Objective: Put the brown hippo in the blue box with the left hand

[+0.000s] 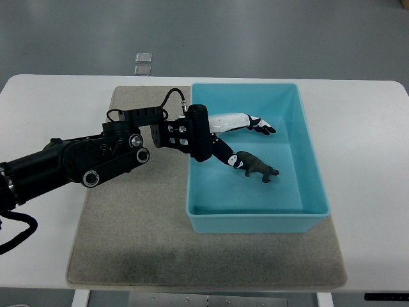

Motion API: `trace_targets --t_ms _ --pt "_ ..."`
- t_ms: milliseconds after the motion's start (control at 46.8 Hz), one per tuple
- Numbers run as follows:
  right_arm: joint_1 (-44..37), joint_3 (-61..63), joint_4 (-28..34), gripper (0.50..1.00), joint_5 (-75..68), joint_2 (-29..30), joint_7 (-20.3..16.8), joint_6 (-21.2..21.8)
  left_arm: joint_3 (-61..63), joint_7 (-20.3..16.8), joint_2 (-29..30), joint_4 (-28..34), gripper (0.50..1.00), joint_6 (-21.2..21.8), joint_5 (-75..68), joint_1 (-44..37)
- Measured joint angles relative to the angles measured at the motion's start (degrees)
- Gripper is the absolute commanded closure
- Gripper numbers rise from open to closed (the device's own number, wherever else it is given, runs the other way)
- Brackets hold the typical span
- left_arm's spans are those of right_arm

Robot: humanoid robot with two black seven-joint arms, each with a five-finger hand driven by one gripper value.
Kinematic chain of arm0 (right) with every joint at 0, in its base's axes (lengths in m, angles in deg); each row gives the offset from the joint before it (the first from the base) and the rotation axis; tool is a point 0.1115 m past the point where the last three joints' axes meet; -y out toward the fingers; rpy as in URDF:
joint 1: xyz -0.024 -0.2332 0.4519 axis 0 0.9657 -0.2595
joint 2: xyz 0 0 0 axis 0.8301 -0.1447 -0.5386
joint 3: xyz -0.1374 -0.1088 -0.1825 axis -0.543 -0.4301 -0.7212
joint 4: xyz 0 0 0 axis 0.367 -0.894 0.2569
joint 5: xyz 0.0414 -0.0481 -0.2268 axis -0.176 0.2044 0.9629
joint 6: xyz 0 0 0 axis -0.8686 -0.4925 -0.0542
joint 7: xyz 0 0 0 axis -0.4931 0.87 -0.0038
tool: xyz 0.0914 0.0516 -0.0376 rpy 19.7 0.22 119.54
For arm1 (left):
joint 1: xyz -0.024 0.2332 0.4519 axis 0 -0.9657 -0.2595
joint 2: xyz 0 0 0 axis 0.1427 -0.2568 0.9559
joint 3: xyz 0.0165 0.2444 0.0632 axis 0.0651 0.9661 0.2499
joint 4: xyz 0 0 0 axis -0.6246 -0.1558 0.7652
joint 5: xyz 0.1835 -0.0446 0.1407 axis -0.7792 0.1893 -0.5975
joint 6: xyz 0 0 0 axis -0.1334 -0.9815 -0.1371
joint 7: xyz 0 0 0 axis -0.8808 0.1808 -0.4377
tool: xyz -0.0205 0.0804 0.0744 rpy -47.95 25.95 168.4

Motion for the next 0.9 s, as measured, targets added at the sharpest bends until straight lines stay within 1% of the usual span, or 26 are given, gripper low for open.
trace_targets --t_ms 192,427,470,491,534,726,897 --pt "0.0 -0.01 0.01 0.564 0.0 0.0 0.0 0.01 -2.22 -0.02 0.34 -0.09 0.538 -0.07 4.53 -0.07" --pt "0.0 -0.01 0.02 0.564 0.0 0.0 0.0 0.02 -4.57 -0.02 2.15 -0.08 0.534 -0.18 11.46 -0.09" --pt "0.01 -0.03 0.02 0.564 0.0 0.0 0.0 0.03 -5.37 -0.02 2.47 -0.04 0.525 -0.19 12.76 -0.09" --pt "0.02 -0.02 0.02 0.564 0.0 0.0 0.0 0.04 -5.78 -0.02 2.65 -0.03 0.512 -0.19 13.4 -0.09" --pt "0.01 -0.02 0.02 0.564 0.0 0.0 0.0 0.05 -6.77 -0.02 2.98 0.06 0.506 -0.19 14.83 -0.15" --pt "0.02 0.0 0.02 0.564 0.0 0.0 0.0 0.04 -12.82 -0.18 4.15 0.62 0.504 -0.19 20.5 -1.9" --pt "-0.02 0.02 0.02 0.564 0.0 0.0 0.0 0.01 -17.44 -0.16 4.67 2.31 0.506 0.08 21.44 -3.86"
